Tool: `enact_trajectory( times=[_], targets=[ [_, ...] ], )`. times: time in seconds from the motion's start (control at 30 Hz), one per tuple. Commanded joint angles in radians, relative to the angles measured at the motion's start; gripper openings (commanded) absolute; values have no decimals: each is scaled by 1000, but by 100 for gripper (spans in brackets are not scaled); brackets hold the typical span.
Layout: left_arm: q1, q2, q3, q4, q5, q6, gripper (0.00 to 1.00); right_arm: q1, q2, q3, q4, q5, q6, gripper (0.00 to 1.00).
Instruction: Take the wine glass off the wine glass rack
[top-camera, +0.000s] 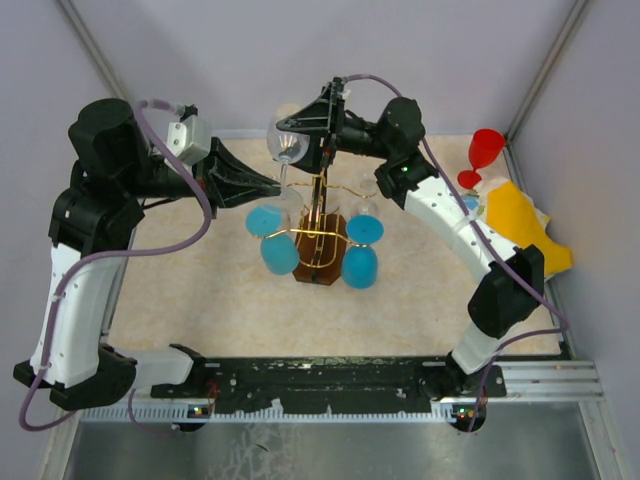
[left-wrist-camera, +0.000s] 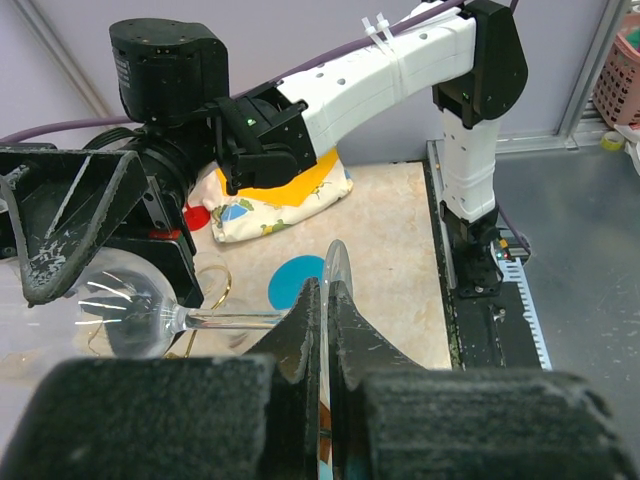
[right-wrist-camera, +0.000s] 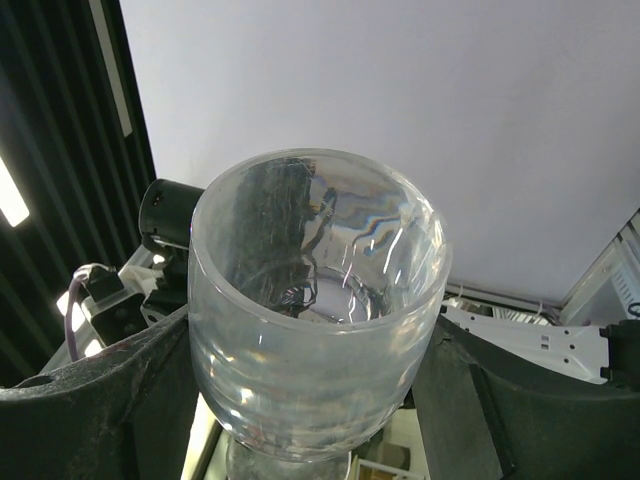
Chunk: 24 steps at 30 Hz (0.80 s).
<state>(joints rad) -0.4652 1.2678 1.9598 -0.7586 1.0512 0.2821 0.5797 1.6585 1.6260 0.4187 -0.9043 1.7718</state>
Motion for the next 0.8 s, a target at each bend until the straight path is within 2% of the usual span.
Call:
enact_trajectory(
  times=[0.0, 0.2, 0.4, 0.63, 0.77],
  targets=[
    [-4, -3, -10, 5, -13, 35, 0, 5, -16, 48, 47, -1, -5, 67],
    [-5, -8, -26, 14, -15, 32, 0, 5, -15, 42, 53, 7, -6, 57],
    [-4, -9, -28, 20, -16, 26, 0, 5, -15, 48, 53, 12, -9, 56],
    [-4, 5, -35, 24, -28, 33, 0, 6, -25, 52, 41, 12, -19, 74],
    [-4, 19, -28, 28, -32, 35, 0, 6, -24, 62, 25, 11, -27, 75]
  ],
)
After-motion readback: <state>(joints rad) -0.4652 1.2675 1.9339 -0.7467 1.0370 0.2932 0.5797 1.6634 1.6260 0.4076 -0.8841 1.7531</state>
